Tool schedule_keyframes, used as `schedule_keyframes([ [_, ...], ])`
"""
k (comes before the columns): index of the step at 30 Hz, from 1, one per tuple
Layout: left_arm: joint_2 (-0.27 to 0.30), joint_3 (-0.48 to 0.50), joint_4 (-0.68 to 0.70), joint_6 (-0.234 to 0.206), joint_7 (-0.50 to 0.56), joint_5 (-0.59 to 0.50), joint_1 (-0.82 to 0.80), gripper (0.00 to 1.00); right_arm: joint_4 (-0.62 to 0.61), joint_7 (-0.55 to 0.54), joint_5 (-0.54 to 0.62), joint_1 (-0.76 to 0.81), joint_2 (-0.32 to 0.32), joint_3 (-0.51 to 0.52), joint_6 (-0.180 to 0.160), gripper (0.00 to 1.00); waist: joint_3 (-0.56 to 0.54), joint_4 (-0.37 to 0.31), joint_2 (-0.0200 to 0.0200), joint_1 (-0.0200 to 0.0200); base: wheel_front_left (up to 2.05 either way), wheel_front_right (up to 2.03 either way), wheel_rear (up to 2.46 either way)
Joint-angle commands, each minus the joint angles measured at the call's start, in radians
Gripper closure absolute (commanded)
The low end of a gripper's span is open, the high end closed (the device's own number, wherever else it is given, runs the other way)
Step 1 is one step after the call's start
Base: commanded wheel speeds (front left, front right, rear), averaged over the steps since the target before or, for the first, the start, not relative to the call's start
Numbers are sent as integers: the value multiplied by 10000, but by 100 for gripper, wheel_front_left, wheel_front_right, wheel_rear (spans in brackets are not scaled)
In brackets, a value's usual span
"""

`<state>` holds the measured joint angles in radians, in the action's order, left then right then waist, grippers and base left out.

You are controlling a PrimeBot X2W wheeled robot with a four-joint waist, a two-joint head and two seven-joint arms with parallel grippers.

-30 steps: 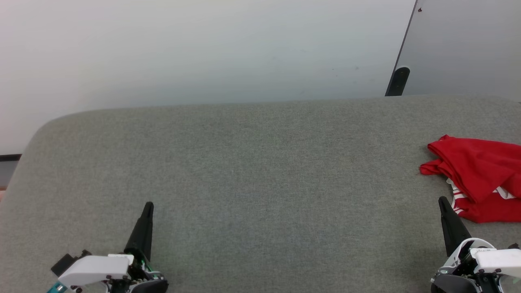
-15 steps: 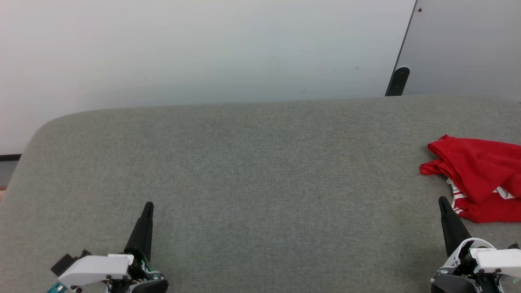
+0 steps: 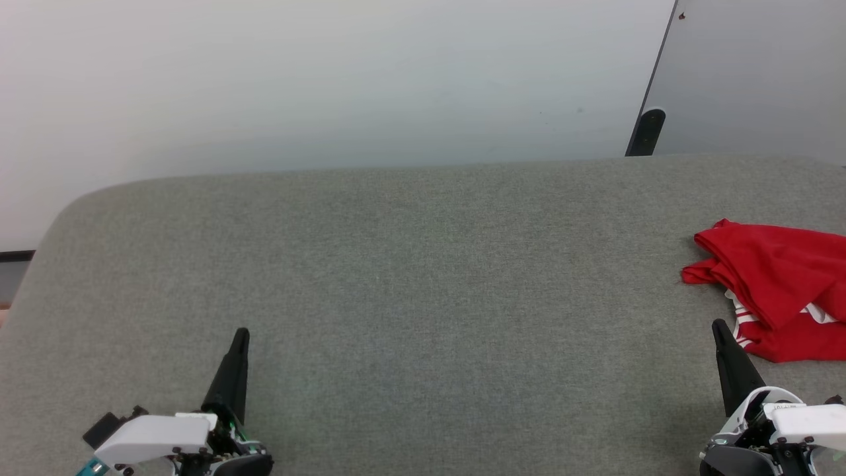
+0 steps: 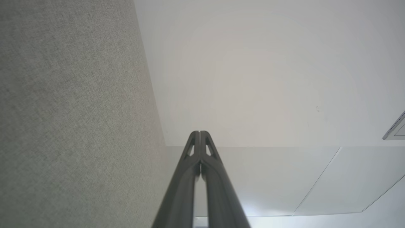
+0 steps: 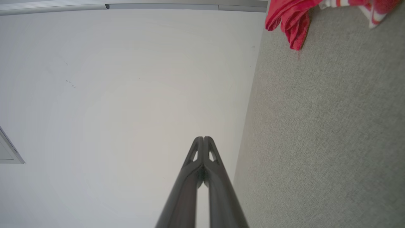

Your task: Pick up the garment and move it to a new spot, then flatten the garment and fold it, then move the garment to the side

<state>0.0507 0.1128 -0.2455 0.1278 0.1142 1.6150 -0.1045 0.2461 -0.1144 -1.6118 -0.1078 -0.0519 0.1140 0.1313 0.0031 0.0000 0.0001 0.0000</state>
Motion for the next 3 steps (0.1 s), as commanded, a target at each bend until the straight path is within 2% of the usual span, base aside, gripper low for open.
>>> schedule_keyframes([
  [1, -12, 31, -11, 54, 25, -37, -104, 100, 4, 0, -24, -40, 37, -3, -10, 100, 0, 0, -1, 0, 0, 0, 0],
  [3, -11, 32, -11, 54, 26, -37, -104, 100, 4, 0, -25, -40, 37, -3, -10, 100, 0, 0, -1, 0, 0, 0, 0],
])
